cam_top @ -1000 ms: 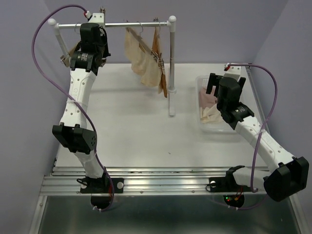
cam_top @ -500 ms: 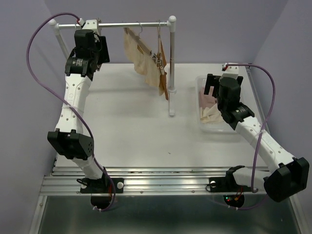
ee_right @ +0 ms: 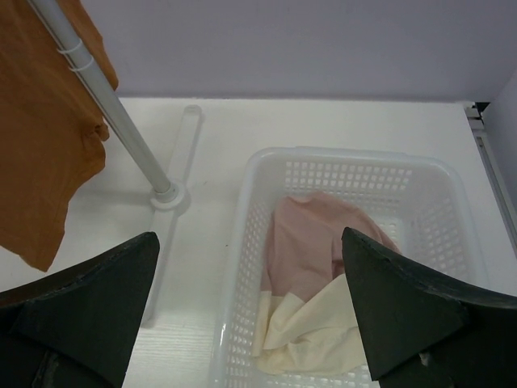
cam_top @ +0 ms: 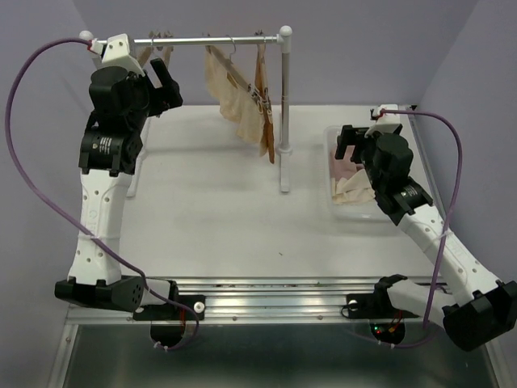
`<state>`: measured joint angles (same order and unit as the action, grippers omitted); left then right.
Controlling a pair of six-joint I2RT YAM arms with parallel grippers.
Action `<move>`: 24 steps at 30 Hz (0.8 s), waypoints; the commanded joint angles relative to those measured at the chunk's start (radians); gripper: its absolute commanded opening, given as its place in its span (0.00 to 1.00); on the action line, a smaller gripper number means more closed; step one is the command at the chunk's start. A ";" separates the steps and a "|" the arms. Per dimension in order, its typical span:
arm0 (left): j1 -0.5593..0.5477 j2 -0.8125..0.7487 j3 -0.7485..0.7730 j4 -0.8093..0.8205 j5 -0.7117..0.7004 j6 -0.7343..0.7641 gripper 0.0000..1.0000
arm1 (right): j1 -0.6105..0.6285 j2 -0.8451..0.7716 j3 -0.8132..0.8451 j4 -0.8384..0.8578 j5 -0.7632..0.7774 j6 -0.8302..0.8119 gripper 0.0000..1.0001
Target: Remove the underwear clipped to the hanger
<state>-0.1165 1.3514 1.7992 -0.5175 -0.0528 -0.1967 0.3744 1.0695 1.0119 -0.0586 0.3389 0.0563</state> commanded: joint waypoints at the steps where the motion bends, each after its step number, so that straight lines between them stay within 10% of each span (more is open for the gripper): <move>1: -0.079 -0.052 0.003 0.089 0.034 -0.116 0.99 | 0.003 -0.010 -0.013 0.048 0.029 0.016 1.00; 24: -0.321 0.492 0.519 0.016 -0.166 -0.264 0.99 | 0.003 -0.028 -0.035 0.048 0.138 0.008 1.00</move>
<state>-0.4309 1.8687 2.2501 -0.5323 -0.1688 -0.4339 0.3744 1.0664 0.9741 -0.0525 0.4351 0.0750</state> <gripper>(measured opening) 0.986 0.998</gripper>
